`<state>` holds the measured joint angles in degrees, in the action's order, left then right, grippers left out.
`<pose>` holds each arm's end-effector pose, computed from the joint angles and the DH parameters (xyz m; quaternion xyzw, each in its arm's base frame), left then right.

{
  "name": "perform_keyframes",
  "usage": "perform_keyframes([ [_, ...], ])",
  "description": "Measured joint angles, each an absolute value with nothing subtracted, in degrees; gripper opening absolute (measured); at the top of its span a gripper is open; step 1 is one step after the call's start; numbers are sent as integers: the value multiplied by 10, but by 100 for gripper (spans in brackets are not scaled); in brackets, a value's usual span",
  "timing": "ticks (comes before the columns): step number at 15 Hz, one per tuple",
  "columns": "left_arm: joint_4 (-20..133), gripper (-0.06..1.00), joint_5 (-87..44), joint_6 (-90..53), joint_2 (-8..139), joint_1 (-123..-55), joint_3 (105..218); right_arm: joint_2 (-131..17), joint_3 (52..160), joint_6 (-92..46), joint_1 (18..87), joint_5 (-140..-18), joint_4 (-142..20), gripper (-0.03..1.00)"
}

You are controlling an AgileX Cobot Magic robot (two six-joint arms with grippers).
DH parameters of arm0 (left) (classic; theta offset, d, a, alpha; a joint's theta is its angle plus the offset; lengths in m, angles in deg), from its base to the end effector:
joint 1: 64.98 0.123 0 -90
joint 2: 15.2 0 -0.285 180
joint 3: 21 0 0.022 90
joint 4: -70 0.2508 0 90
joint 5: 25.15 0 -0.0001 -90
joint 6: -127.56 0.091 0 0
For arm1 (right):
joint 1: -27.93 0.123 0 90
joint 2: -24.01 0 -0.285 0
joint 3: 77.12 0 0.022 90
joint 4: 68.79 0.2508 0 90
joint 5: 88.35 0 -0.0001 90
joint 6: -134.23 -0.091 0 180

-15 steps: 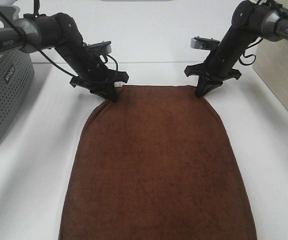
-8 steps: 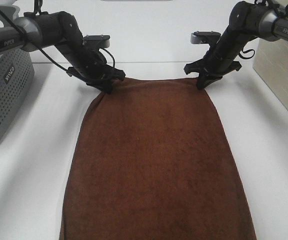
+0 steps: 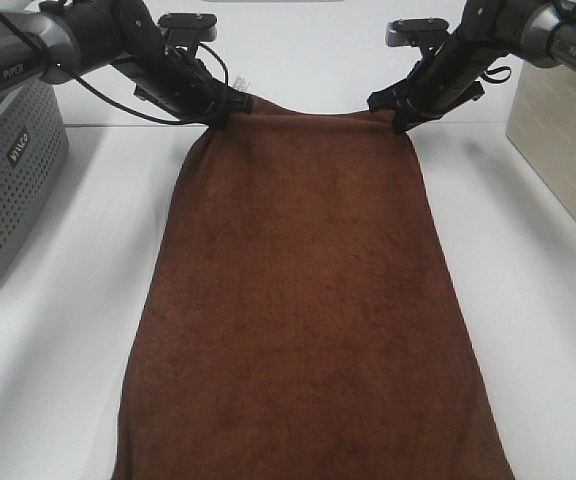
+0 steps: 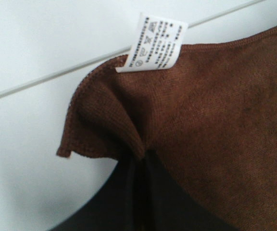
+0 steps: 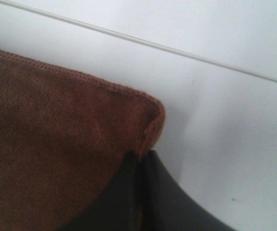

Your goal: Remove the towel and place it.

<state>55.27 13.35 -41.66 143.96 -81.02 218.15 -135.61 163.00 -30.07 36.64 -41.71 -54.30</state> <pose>0.5512 -0.1735 0.1361 0.1513 0.9174 -0.1262 0.3459 0.5600 0.1026 0.1290 -0.1458 0.9394 0.0951 0.2952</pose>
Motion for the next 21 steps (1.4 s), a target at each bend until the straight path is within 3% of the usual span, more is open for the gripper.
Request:
perform_keyframes([
  [21,580,0,-13,-417,1472,-810,2182,-1386,1630,-301,366,-544,-530,1],
])
